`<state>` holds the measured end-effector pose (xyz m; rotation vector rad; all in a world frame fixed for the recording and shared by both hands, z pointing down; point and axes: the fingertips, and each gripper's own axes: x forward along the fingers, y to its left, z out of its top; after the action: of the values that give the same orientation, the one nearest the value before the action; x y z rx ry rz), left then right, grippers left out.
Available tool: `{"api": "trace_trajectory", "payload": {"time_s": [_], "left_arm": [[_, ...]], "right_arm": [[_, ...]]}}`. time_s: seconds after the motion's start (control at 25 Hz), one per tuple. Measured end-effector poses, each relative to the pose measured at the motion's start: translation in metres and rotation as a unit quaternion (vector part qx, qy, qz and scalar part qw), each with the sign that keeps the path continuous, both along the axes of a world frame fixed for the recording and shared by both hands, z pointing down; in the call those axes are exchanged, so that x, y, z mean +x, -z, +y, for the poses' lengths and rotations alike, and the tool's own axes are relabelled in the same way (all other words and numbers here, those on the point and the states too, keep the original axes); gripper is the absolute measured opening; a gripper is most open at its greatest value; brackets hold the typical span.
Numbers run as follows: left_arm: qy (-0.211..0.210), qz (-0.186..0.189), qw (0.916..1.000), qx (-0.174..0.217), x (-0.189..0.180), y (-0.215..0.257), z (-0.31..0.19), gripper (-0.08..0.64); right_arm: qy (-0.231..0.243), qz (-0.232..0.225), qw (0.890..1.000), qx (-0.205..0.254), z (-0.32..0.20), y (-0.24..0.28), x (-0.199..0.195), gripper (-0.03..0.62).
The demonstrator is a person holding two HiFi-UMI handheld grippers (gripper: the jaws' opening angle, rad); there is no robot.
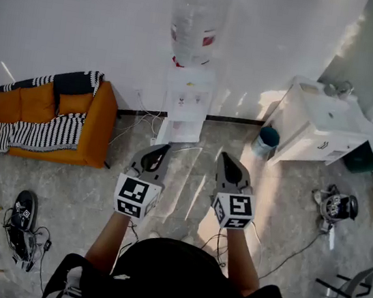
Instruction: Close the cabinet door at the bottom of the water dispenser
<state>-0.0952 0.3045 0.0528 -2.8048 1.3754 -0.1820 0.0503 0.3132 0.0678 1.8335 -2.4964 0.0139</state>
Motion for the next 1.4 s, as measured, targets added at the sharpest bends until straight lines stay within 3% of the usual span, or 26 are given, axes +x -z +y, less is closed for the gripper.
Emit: {"api": "trace_trajectory", "payload": {"time_s": [0.28, 0.84, 1.4], "left_arm": [[0.006, 0.006, 1.0000, -0.004, 0.009, -0.003, 0.004, 0.011], [0.017, -0.002, 0.9998, -0.007, 0.062, -0.017, 0.020, 0.011], [0.043, -0.019, 0.9989, -0.004, 0.057, -0.026, -0.001, 0.011]], "right_arm": [[0.007, -0.007, 1.000, 0.004, 0.005, -0.002, 0.007, 0.034], [0.025, -0.009, 1.000, -0.001, 0.013, -0.019, 0.051, 0.034], [0.038, -0.008, 0.999, -0.014, -0.008, -0.033, 0.053, 0.034]]}}
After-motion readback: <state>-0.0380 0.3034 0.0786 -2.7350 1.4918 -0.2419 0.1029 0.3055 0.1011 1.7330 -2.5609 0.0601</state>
